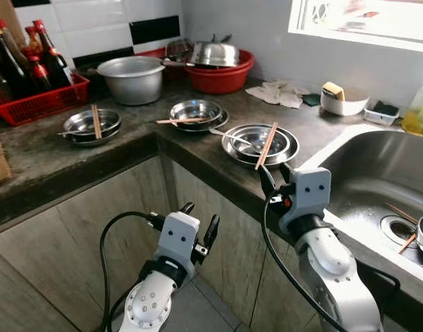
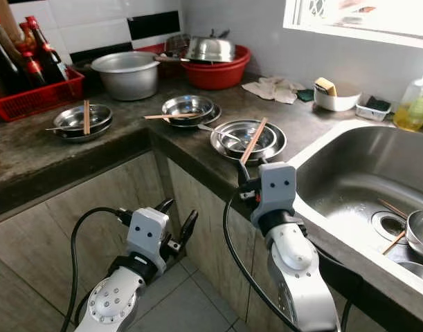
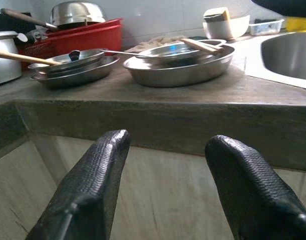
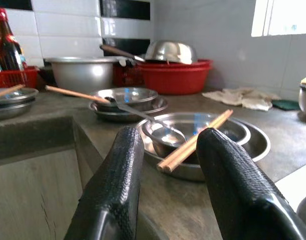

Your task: Kitchen organization

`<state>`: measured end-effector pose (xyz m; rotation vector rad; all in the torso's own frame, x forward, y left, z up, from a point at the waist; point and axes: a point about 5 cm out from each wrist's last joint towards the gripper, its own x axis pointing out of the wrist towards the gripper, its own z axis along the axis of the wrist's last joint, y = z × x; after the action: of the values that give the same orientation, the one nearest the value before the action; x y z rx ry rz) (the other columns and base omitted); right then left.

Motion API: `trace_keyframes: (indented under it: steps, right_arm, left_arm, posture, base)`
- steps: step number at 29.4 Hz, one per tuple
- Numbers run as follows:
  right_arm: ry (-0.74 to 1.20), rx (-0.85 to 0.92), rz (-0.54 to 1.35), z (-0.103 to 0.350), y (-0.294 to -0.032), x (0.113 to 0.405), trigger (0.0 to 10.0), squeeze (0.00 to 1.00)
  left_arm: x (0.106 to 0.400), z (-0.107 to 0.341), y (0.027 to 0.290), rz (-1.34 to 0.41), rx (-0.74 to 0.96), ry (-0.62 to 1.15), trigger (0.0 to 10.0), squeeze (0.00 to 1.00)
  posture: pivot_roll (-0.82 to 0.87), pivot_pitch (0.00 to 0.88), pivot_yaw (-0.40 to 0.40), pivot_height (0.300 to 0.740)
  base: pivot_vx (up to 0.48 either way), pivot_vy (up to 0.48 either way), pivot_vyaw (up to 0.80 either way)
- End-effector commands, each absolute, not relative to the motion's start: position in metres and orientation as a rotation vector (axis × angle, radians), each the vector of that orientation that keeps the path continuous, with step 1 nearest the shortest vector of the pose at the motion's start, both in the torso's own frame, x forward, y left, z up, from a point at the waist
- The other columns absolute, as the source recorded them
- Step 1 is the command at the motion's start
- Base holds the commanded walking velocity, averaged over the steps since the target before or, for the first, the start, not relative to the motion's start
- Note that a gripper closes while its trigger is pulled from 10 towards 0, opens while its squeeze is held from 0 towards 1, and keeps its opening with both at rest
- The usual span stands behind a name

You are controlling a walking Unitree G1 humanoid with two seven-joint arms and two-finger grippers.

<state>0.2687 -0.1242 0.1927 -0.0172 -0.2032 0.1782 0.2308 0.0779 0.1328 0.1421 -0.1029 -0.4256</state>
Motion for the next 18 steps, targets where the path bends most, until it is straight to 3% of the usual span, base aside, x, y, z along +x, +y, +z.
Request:
trace_keyframes:
  steps: [1,4,5,6,13,14,18]
  right_arm:
    - [-0.19,-0.015,0.154,0.193,-0.13,0.275,10.0,0.0]
    - [-0.195,-0.023,0.146,0.197,-0.129,0.285,10.0,0.0]
    - [-0.195,-0.024,0.147,0.197,-0.129,0.286,10.0,0.09]
    - [-0.195,-0.026,0.148,0.199,-0.127,0.289,10.0,1.0]
    - [-0.183,-0.081,0.165,0.199,-0.117,0.311,10.0,1.0]
    - [-0.177,-0.087,0.162,0.2,-0.115,0.318,10.0,0.0]
    - [-0.175,-0.114,0.125,0.204,-0.112,0.331,10.0,0.0]
  left_arm:
    - [0.23,0.133,0.075,-0.432,0.138,-0.102,10.0,0.0]
    - [0.229,0.132,0.076,-0.429,0.14,-0.097,10.0,0.0]
    - [0.229,0.132,0.076,-0.429,0.14,-0.097,10.0,0.0]
    - [0.229,0.132,0.076,-0.429,0.14,-0.096,10.0,0.0]
    - [0.227,0.132,0.076,-0.424,0.136,-0.092,10.0,0.0]
    - [0.226,0.134,0.076,-0.423,0.133,-0.095,10.0,0.0]
    - [0.227,0.137,0.075,-0.425,0.126,-0.107,10.0,0.0]
  posture:
    - [-0.03,0.004,0.01,0.74]
    - [-0.03,0.013,0.01,0.74]
    - [-0.03,0.013,0.01,0.74]
    - [-0.03,0.018,0.007,0.74]
    - [-0.02,0.035,0.0,0.74]
    - [-0.01,0.043,-0.004,0.74]
    - [-0.01,0.052,-0.009,0.74]
  base:
    - [0.0,0.0,0.0]
    - [0.0,0.0,0.0]
    - [0.0,0.0,0.0]
    - [0.0,0.0,0.0]
    - [0.0,0.0,0.0]
    - [0.0,0.0,0.0]
    - [0.0,0.0,0.0]
